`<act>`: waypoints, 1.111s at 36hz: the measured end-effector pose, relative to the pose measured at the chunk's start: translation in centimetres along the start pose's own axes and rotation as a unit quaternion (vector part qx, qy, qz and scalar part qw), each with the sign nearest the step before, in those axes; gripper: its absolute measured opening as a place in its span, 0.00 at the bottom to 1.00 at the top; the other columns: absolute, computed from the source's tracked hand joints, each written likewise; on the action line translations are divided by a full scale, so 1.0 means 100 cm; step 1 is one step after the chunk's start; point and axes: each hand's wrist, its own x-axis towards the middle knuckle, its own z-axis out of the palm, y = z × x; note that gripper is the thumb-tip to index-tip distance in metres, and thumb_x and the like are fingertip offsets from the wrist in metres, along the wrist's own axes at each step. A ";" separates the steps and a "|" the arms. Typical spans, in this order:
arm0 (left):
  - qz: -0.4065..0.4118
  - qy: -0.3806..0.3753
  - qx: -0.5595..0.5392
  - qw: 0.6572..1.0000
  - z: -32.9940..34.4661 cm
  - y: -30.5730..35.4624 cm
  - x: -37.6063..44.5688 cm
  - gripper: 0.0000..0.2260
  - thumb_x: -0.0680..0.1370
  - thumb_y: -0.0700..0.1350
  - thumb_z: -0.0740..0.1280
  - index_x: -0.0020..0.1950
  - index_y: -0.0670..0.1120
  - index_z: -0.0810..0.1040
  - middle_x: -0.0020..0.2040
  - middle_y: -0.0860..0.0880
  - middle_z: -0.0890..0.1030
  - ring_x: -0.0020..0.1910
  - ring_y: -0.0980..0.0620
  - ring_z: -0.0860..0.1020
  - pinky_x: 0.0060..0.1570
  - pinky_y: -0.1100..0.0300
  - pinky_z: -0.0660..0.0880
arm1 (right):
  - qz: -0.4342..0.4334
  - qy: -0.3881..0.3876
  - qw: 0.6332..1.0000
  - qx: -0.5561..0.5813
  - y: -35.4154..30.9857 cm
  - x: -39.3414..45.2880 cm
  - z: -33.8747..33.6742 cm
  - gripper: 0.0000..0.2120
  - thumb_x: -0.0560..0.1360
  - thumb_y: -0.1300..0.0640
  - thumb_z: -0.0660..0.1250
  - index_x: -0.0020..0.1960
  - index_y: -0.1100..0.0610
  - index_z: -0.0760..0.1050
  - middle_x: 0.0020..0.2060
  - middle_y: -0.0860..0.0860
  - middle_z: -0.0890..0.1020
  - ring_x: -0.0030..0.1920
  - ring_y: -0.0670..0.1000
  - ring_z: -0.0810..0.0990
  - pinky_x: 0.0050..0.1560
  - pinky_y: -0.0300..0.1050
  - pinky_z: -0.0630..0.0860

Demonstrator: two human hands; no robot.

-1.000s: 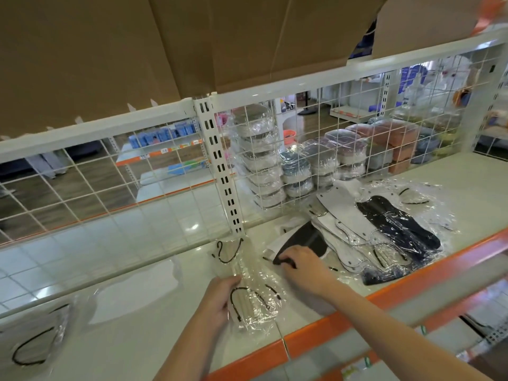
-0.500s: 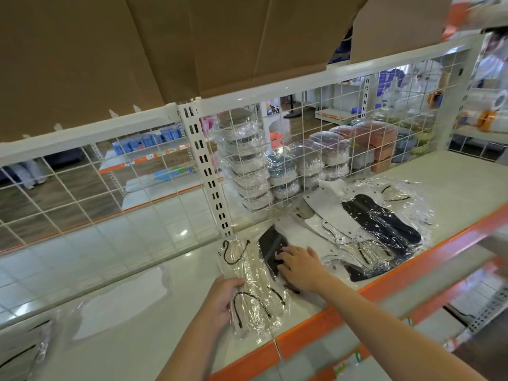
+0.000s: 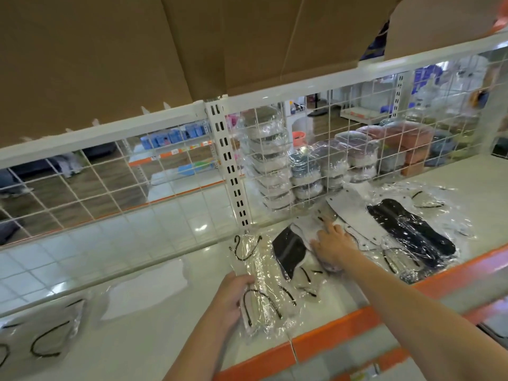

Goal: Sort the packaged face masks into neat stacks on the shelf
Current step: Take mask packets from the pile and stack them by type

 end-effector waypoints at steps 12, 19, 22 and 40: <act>0.005 0.016 0.005 1.000 -0.012 -0.005 0.009 0.23 0.77 0.34 0.65 0.70 0.31 0.62 0.59 0.37 0.74 0.43 0.50 0.75 0.32 0.63 0.70 | -0.002 0.007 0.998 -0.058 -0.004 0.006 -0.003 0.23 0.81 0.48 0.48 0.70 0.58 0.63 0.71 0.56 0.64 0.72 0.58 0.58 0.71 0.56 0.57; -0.004 0.019 -0.006 1.000 -0.015 -0.005 0.012 0.26 0.76 0.34 0.65 0.71 0.32 0.60 0.57 0.36 0.75 0.44 0.46 0.77 0.23 0.66 0.74 | -0.111 0.025 0.991 -0.067 -0.023 0.000 -0.005 0.15 0.81 0.52 0.50 0.64 0.55 0.67 0.64 0.53 0.73 0.67 0.54 0.64 0.66 0.53 0.60; -0.008 0.028 -0.016 0.999 -0.015 -0.005 0.016 0.27 0.74 0.34 0.67 0.70 0.30 0.61 0.49 0.38 0.76 0.41 0.47 0.77 0.22 0.66 0.74 | -0.139 0.036 0.988 -0.062 -0.024 -0.001 -0.001 0.17 0.81 0.51 0.50 0.67 0.54 0.66 0.65 0.53 0.71 0.68 0.53 0.64 0.68 0.52 0.61; -0.011 0.059 -0.006 0.998 -0.021 -0.004 0.019 0.30 0.74 0.34 0.67 0.73 0.34 0.59 0.67 0.32 0.69 0.60 0.37 0.75 0.43 0.55 0.75 | 0.003 0.034 0.997 -0.073 0.000 0.025 0.001 0.26 0.80 0.47 0.51 0.75 0.57 0.54 0.75 0.60 0.56 0.75 0.60 0.51 0.74 0.59 0.49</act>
